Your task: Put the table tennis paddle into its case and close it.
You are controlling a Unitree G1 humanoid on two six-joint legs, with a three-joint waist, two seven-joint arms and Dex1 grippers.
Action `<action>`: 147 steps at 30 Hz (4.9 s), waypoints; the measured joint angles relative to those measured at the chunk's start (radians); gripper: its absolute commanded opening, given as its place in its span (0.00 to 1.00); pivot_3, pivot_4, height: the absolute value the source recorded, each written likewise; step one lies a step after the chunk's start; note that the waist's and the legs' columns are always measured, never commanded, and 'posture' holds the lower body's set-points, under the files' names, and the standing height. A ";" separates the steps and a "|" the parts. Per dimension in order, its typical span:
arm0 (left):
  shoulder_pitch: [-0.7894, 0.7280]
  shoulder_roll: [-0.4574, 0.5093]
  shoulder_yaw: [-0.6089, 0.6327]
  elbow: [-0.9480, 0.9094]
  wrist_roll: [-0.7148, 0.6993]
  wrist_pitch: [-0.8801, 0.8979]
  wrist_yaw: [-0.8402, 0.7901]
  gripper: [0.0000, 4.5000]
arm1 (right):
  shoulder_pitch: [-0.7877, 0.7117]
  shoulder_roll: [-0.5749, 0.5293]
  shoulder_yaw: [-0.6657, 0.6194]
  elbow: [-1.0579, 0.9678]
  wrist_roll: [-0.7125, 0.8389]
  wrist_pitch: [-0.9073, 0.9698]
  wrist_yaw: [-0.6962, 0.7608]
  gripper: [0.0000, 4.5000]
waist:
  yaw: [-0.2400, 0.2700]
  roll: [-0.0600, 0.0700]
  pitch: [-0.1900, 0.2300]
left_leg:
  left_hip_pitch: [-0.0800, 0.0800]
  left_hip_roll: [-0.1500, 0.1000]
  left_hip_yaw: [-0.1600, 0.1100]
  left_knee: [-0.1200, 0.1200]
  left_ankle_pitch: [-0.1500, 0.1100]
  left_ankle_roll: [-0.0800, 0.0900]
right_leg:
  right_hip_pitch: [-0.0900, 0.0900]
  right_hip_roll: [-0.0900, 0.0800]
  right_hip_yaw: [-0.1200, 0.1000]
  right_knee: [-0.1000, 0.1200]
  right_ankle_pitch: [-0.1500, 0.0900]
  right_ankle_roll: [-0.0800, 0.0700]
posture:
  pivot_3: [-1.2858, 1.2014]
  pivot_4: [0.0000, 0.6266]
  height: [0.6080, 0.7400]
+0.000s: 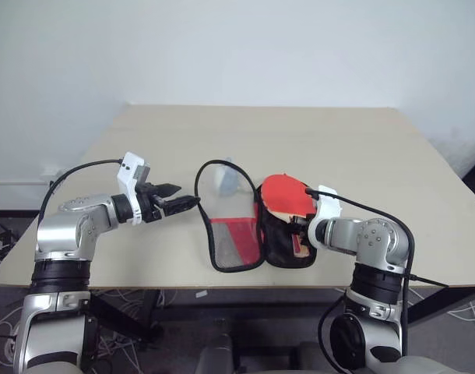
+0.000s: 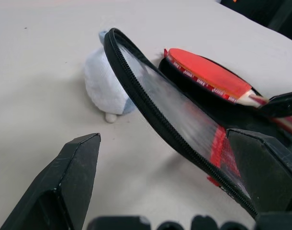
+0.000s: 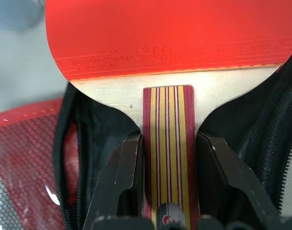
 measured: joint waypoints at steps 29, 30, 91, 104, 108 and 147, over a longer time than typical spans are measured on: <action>-0.001 -0.033 -0.006 -0.021 -0.002 0.026 -0.003 1.00 | 0.075 -0.009 0.051 -0.091 -0.020 -0.009 -0.054 0.64 | 0.026 -0.001 -0.001 | 0.001 0.000 0.001 -0.004 0.000 -0.001 | 0.001 -0.001 -0.001 -0.002 -0.001 -0.002 | 0.52 0.00 1.00; -0.001 -0.033 -0.007 -0.020 -0.002 0.026 -0.004 1.00 | 0.075 -0.009 0.052 -0.093 -0.020 -0.009 -0.054 0.71 | 0.027 -0.001 -0.001 | 0.001 0.000 0.001 -0.004 0.000 -0.001 | 0.001 -0.001 -0.001 -0.002 -0.001 -0.003 | 0.52 0.00 1.00; -0.287 -0.215 -0.246 0.645 0.324 -0.406 -0.237 1.00 | -0.148 -0.303 0.068 0.182 0.019 -0.730 0.157 0.93 | 0.022 -0.001 0.000 | -0.004 0.006 -0.002 -0.004 0.010 -0.006 | -0.008 0.010 0.003 0.001 0.004 -0.006 | 0.52 0.00 1.00; -0.360 -0.492 -0.196 0.534 0.212 -0.228 -0.197 1.00 | -0.224 -0.245 -0.121 0.060 0.282 -0.794 0.116 0.93 | 0.017 -0.001 0.001 | 0.001 0.006 -0.005 -0.003 0.013 -0.003 | 0.000 0.012 0.003 0.001 0.004 -0.006 | 0.52 0.00 1.00; -0.309 -0.485 -0.193 0.456 0.197 -0.165 -0.165 1.00 | -0.188 -0.256 -0.094 0.063 0.266 -0.799 0.090 0.93 | 0.010 -0.001 0.001 | 0.001 0.006 -0.005 -0.003 0.014 -0.001 | 0.001 0.012 0.003 0.001 0.004 -0.006 | 0.52 0.00 1.00; -0.268 -0.664 0.126 0.317 -0.074 0.617 0.453 1.00 | 0.142 -0.749 0.250 -0.085 0.160 -0.717 0.529 0.93 | -0.001 -0.003 0.002 | 0.002 0.005 -0.009 0.004 0.012 -0.004 | 0.004 0.012 0.002 -0.001 0.000 -0.004 | 0.52 0.00 1.00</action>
